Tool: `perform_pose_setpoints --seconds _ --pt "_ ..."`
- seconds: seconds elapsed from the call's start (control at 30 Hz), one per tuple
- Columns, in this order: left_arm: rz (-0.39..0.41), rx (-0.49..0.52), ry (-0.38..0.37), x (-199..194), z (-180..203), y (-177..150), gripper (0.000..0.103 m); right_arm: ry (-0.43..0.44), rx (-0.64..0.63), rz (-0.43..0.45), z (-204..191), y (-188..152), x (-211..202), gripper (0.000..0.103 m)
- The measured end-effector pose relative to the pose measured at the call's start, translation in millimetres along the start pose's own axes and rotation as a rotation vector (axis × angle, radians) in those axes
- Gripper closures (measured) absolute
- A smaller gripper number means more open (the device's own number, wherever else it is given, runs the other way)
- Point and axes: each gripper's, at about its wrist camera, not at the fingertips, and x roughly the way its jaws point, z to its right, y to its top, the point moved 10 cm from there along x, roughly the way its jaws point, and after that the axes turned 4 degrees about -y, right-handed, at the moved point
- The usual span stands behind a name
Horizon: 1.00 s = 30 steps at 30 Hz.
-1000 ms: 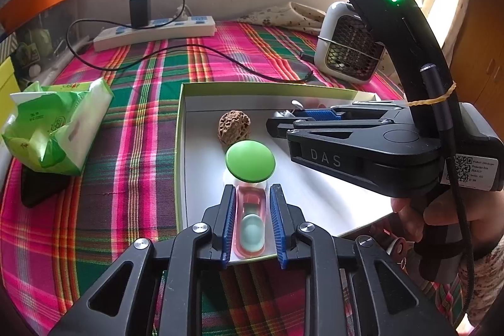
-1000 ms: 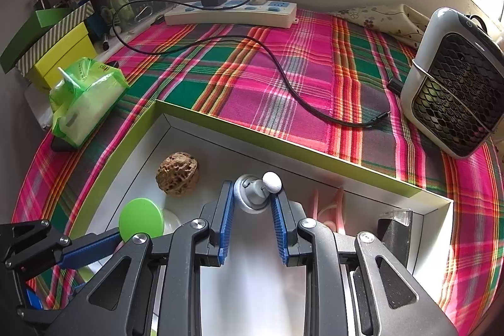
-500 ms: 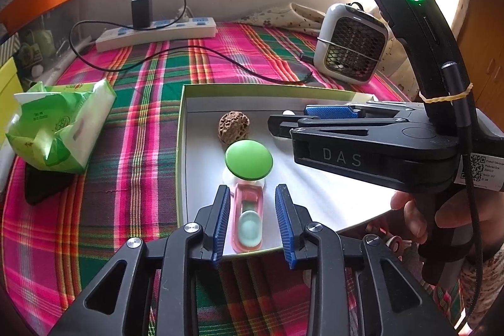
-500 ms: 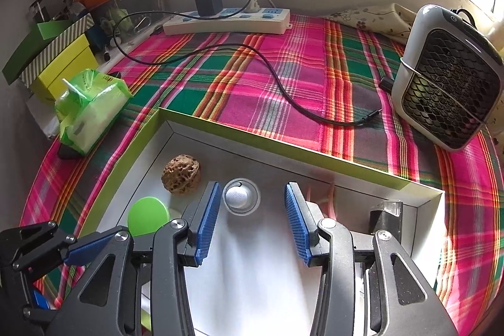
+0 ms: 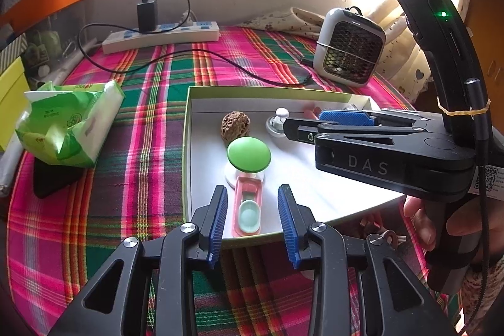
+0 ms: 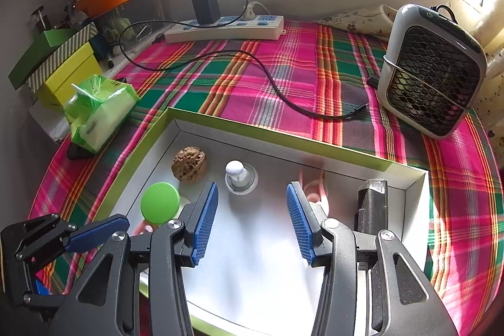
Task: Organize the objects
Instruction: 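Lower the case into the box and open left gripper while right gripper releases the knob object, then withdraw both grippers out of the white box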
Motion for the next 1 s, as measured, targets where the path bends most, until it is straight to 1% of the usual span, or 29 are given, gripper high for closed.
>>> perform_pose_setpoints --seconds 0.3,0.4,0.5,0.83,1.0 --pt "0.011 0.008 0.007 -5 3 -2 0.071 -0.004 0.013 0.013 1 -4 -9 0.056" --pt "0.016 0.015 0.022 -7 2 -2 0.071 -0.002 0.015 0.015 1 -5 -11 0.056" --pt "0.02 0.007 0.013 -9 1 -2 0.071 -0.001 0.016 0.019 1 -7 -13 0.056" --pt "0.032 -0.004 0.014 -16 -3 -5 0.07 -0.016 0.055 0.039 14 -15 -26 0.056" --pt "0.039 -0.007 0.01 -20 -2 -6 0.07 -0.022 0.056 0.045 16 -18 -30 0.056"
